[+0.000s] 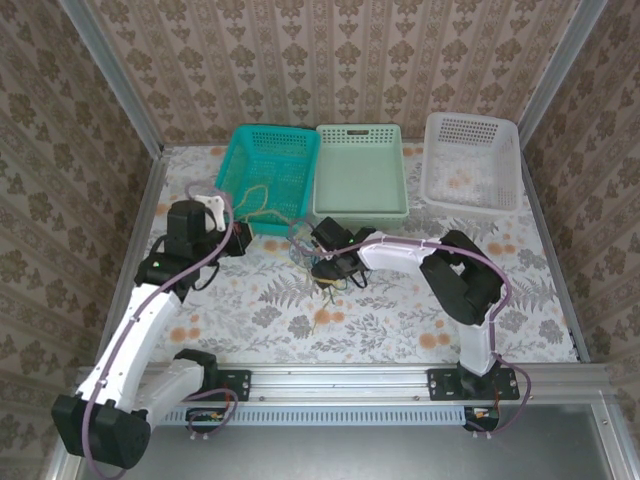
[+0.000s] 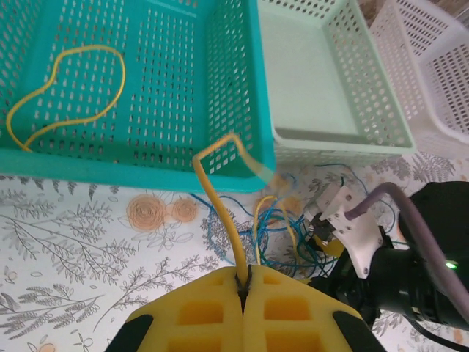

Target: Untangle the cables

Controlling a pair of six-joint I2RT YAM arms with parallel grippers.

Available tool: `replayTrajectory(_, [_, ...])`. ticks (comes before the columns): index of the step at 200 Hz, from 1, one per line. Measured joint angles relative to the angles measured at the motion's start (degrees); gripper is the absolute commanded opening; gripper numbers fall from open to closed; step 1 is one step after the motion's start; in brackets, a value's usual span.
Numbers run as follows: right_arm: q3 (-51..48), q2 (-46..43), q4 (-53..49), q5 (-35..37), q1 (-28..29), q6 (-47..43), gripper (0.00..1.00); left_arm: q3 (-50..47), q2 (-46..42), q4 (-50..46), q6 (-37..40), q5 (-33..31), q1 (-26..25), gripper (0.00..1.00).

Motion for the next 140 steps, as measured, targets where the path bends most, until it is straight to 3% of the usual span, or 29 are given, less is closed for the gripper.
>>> replayTrajectory(84, [-1.86,-1.29,1.70,-1.07,-1.99,0.92,0.79,14.78,0.46,-6.73,3.48,-2.12,4.42,0.00])
replayTrajectory(140, [-3.21,-2.29,2.67,-2.58,-2.73,1.51,0.79,20.70,12.83,-3.56,8.11,-0.72,11.69,0.00])
